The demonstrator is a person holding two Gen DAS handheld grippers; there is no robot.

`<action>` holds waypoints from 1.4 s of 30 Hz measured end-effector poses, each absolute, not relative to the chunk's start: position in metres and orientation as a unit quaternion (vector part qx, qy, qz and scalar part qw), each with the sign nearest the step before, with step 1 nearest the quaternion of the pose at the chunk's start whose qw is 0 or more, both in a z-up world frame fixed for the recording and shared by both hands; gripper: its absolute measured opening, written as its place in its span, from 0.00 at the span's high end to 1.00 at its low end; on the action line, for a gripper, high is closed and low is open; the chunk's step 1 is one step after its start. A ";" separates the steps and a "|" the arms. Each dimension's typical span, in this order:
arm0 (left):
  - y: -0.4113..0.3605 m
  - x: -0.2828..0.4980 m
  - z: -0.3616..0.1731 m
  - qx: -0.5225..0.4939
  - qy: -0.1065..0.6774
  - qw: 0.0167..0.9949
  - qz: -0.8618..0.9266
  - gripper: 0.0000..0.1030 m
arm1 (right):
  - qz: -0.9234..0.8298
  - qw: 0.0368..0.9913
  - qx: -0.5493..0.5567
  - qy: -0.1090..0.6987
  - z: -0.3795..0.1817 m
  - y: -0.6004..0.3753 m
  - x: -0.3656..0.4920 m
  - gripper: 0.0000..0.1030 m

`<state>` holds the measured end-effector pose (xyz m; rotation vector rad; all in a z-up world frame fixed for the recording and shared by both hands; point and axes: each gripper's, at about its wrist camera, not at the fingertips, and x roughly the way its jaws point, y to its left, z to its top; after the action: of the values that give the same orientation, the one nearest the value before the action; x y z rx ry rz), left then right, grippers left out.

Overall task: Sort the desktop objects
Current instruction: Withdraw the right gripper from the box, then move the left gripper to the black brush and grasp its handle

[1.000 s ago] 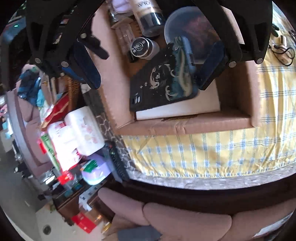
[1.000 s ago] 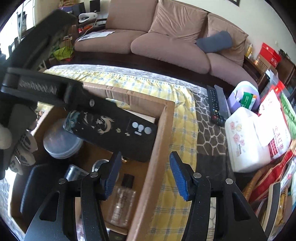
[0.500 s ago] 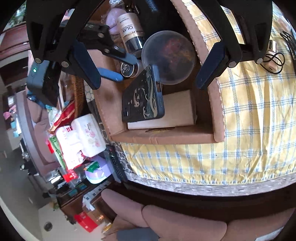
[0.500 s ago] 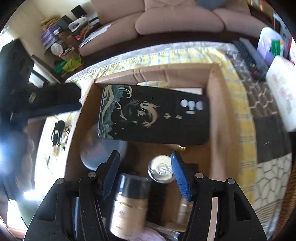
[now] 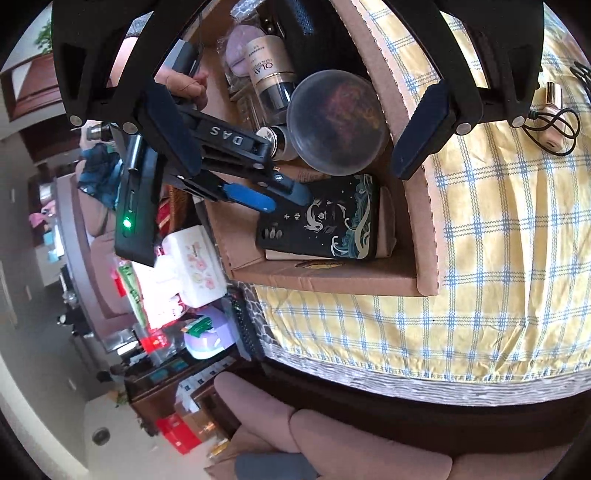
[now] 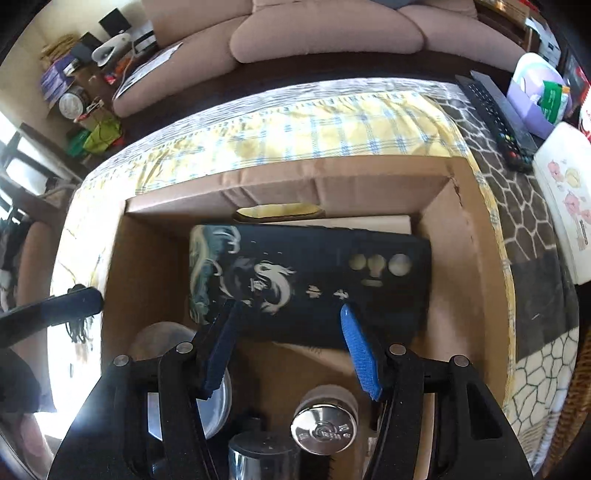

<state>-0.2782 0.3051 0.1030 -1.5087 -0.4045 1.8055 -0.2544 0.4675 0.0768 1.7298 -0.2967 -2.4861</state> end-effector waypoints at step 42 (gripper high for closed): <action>0.150 -0.097 0.167 -0.549 -0.075 0.318 0.769 0.00 | -0.876 0.016 0.482 -0.014 0.176 0.368 -0.051 0.04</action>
<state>-0.0967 0.1499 0.1671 -1.4440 -0.1979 2.0246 -0.0510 0.3677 0.1765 1.4983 -0.0434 -2.7251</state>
